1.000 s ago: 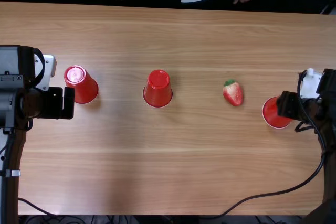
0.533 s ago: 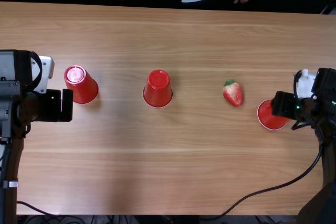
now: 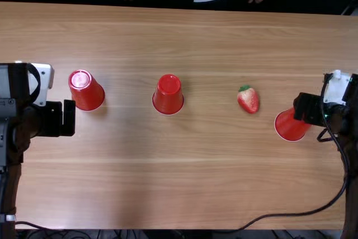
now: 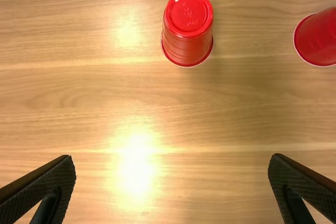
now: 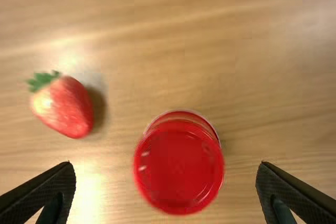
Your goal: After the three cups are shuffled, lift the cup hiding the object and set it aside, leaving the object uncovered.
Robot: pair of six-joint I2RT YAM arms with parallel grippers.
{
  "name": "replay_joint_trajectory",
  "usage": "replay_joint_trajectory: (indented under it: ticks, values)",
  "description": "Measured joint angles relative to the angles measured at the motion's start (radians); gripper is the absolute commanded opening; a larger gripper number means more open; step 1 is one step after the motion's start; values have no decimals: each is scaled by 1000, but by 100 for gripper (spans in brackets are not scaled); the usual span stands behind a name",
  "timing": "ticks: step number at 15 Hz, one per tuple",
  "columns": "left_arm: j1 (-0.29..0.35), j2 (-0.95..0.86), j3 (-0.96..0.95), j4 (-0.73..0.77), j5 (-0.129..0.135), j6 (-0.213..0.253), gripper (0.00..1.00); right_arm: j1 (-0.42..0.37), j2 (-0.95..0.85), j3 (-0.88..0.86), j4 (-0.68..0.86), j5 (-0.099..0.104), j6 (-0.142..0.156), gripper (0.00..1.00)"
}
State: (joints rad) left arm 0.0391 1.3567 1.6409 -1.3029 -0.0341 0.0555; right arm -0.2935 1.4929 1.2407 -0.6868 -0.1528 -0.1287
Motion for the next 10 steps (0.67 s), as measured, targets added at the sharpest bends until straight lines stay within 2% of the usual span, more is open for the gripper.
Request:
replay_joint_trajectory:
  ticks: [4, 6, 7, 10]
  values:
    - [0, -63, -24, 4, 0, -1, 100, 117, -31, 6, -16, 0, 2, 100]
    - [0, -109, -74, 1, 0, -1, 100, 203, -68, 13, -24, -1, 7, 100]
    - [0, -131, -101, 0, 0, -1, 100, 249, -94, 17, -42, -1, 13, 100]
    - [0, -187, -159, 0, 1, -3, 100, 355, -148, 23, -137, -4, 65, 100]
